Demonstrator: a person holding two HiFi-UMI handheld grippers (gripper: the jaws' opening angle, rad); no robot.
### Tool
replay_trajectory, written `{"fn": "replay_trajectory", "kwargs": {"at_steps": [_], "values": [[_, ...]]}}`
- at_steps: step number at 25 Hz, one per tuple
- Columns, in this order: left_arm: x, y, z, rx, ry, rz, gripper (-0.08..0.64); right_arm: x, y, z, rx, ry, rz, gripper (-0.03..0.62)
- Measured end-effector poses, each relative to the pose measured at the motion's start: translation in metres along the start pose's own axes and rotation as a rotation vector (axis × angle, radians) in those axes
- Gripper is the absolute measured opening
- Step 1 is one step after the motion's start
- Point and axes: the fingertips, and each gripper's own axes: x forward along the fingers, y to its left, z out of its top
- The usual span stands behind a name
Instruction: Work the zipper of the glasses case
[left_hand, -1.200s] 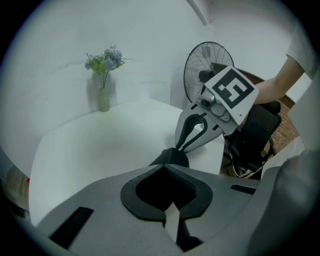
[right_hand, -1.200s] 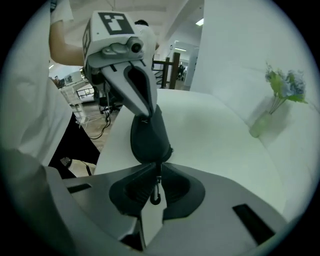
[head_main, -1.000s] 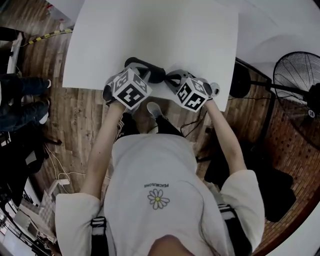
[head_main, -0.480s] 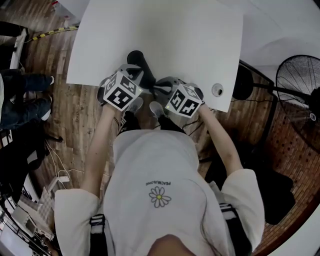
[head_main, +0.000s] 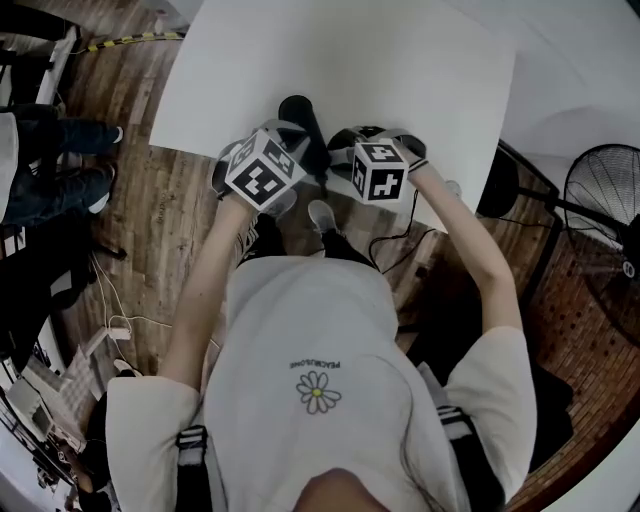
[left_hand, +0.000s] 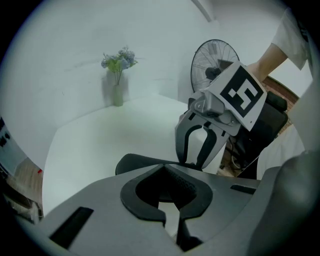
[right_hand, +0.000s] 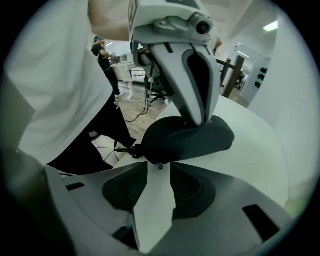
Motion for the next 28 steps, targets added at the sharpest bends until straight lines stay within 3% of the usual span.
{"fn": "replay_trajectory", "kwargs": {"at_steps": [2,5,14,17,22,28], "values": [[-0.002,0.002,-0.001,-0.004,0.001,0.005,0.014,0.003,-0.001,0.001,-0.044,0.025,0.027,0.112],[-0.003,0.003,-0.005,-0.012,-0.004,0.017,0.014,0.004,0.002,0.002,-0.031,0.027,0.072,0.038],[-0.004,0.001,-0.006,-0.003,0.003,0.028,0.014,-0.003,0.003,0.002,-0.001,0.031,0.045,0.032],[-0.005,0.002,-0.005,-0.002,-0.001,0.035,0.014,-0.005,0.002,0.001,0.058,0.025,0.04,0.029],[-0.004,0.0,-0.006,0.006,0.003,0.038,0.014,-0.005,0.002,0.001,0.237,0.006,0.035,0.025],[-0.003,0.002,-0.008,0.009,-0.008,0.043,0.014,0.001,0.003,0.001,0.285,0.015,-0.003,0.009]]}}
